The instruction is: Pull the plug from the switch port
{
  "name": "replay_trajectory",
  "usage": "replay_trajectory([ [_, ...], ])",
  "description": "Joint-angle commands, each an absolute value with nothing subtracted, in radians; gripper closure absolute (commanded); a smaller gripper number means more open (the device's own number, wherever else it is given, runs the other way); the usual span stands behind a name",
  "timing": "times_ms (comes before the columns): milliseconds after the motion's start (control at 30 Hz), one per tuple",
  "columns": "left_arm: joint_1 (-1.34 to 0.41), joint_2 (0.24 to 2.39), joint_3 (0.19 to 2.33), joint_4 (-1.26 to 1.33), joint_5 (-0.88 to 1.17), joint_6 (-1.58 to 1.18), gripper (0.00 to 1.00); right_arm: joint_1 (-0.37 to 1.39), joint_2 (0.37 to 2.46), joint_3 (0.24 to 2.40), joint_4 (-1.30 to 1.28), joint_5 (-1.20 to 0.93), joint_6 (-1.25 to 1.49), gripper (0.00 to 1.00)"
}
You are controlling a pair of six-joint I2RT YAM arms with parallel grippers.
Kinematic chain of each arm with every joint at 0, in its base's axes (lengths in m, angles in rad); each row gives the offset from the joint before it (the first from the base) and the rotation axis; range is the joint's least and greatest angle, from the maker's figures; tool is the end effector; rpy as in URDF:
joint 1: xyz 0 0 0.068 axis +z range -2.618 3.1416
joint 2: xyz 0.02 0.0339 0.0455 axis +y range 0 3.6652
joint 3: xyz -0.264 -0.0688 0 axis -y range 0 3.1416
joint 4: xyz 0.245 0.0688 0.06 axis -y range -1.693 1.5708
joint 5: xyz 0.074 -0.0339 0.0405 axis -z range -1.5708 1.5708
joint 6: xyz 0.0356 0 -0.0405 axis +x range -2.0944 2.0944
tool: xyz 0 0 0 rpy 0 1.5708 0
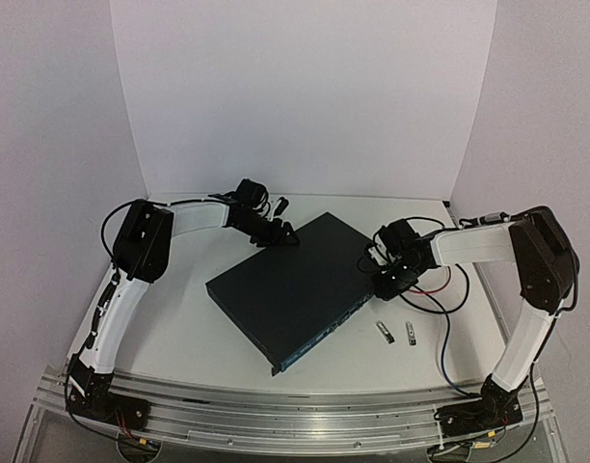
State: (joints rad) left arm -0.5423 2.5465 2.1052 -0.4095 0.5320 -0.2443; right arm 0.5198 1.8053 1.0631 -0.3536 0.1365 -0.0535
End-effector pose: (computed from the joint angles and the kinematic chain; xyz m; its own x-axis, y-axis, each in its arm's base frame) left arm 0.4659 -0.3018 0.1324 -0.8017 0.2397 -0.5476 0.5538 0.6426 -0.5295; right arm 0.3083 0.1709 0.1517 -0.7473 -0.4887 -0.4502 -0.4787 0.8659 -0.1453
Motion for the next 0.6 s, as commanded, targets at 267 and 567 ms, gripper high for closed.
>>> replay_trajectory([
  [267, -0.543, 2.562, 2.050, -0.540, 0.456, -0.233, 0.32, 0.496, 1.799, 0.996, -0.077, 0.059, -0.114, 0.81],
  [567, -0.543, 2.571, 2.056, -0.541, 0.454, -0.233, 0.31, 0.496, 1.788, 0.991, -0.054, 0.066, -0.164, 0.89],
])
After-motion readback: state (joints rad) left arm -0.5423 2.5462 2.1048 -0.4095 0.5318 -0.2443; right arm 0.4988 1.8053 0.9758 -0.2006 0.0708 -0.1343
